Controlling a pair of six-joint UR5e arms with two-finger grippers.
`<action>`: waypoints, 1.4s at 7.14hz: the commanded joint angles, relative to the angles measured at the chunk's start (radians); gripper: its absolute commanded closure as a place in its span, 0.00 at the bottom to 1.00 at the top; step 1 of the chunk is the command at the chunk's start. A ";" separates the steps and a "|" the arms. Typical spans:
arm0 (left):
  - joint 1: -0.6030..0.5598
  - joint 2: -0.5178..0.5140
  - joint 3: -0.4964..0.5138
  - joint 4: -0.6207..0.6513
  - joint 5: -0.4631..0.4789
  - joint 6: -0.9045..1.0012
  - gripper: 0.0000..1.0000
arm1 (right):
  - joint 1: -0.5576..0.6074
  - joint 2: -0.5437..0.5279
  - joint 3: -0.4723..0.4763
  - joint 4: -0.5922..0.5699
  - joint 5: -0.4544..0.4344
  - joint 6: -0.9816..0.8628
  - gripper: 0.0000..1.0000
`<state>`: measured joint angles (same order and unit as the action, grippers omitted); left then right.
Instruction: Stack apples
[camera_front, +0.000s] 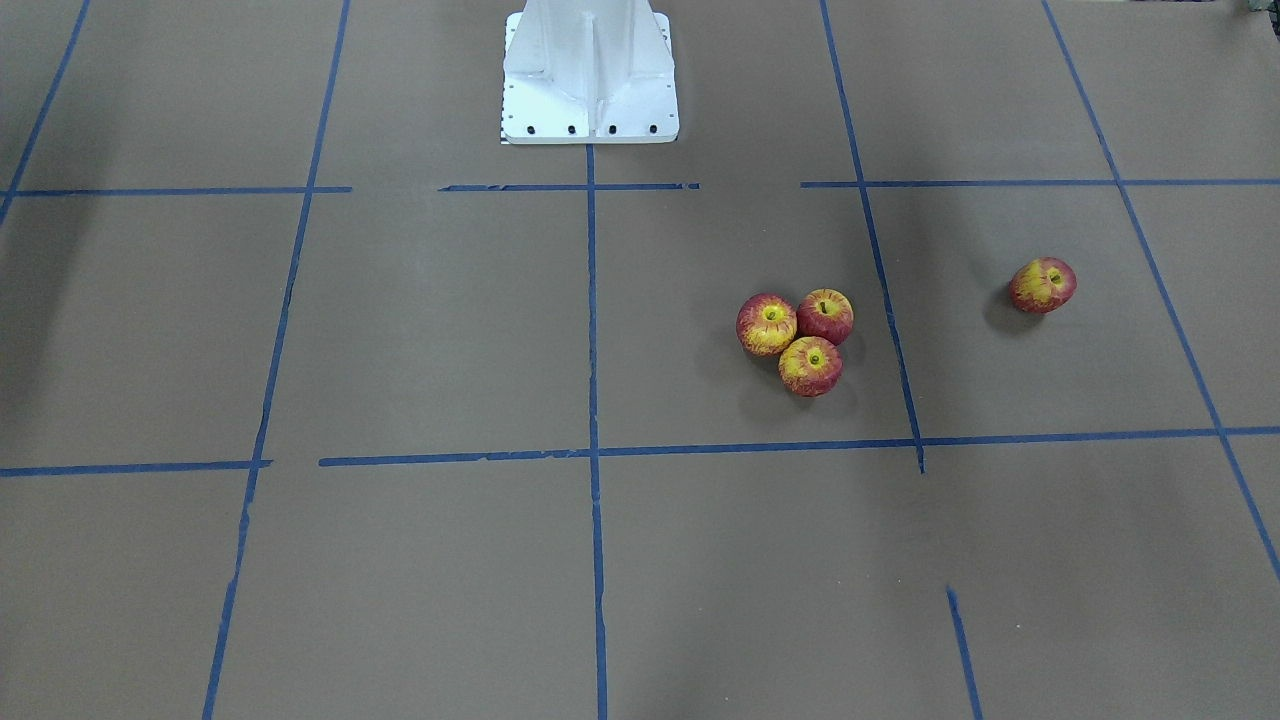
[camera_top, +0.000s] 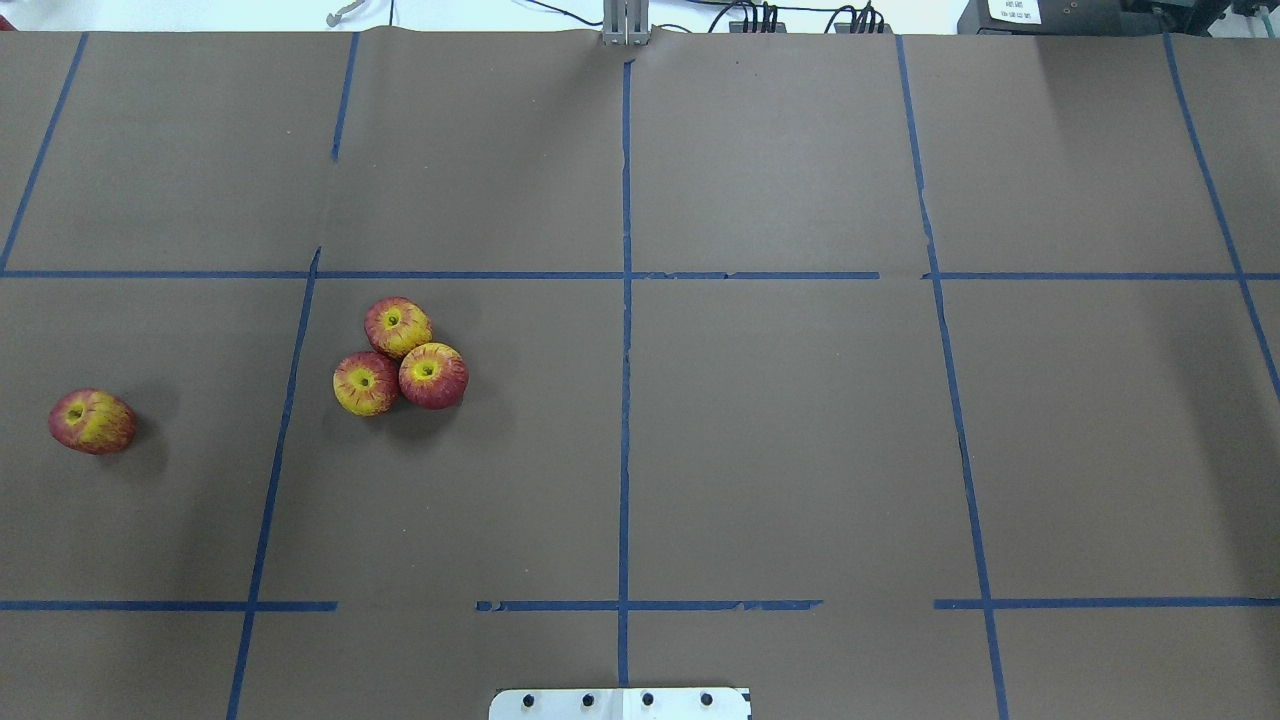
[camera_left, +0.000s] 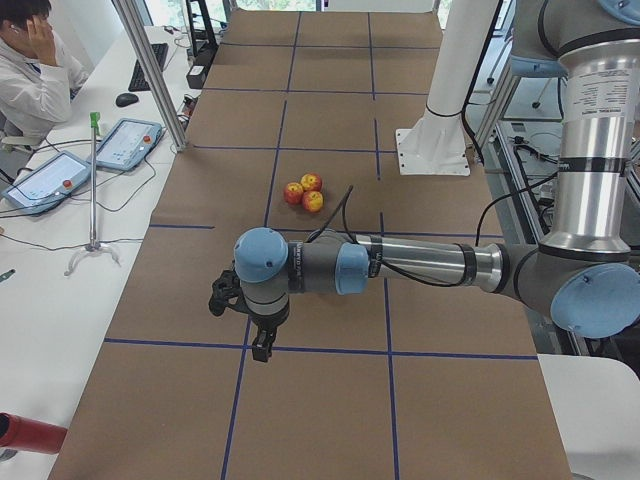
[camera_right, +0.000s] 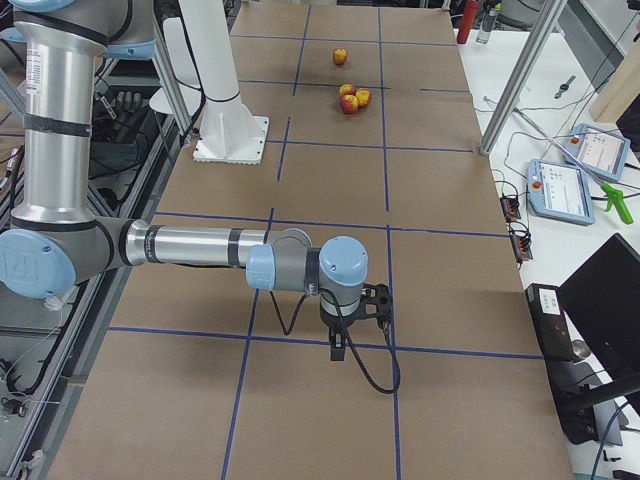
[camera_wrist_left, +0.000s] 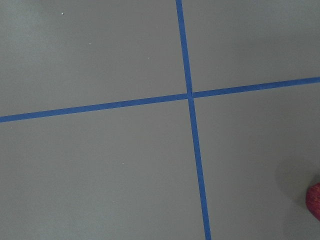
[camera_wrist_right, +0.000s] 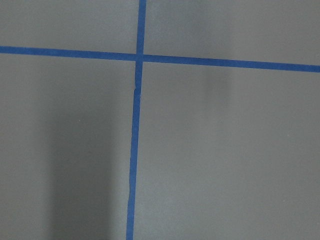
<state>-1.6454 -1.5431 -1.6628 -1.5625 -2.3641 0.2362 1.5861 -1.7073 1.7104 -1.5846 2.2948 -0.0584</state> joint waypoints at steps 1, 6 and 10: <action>0.085 0.054 -0.011 -0.139 -0.094 -0.126 0.00 | 0.000 0.000 0.000 0.000 0.000 0.000 0.00; 0.553 0.069 -0.031 -0.590 0.002 -0.998 0.00 | 0.000 0.000 0.000 0.000 0.000 0.000 0.00; 0.637 0.072 -0.015 -0.587 0.080 -1.040 0.00 | 0.000 0.000 0.000 0.000 0.000 0.000 0.00</action>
<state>-1.0295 -1.4712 -1.6849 -2.1494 -2.2945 -0.8024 1.5862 -1.7073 1.7104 -1.5846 2.2949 -0.0583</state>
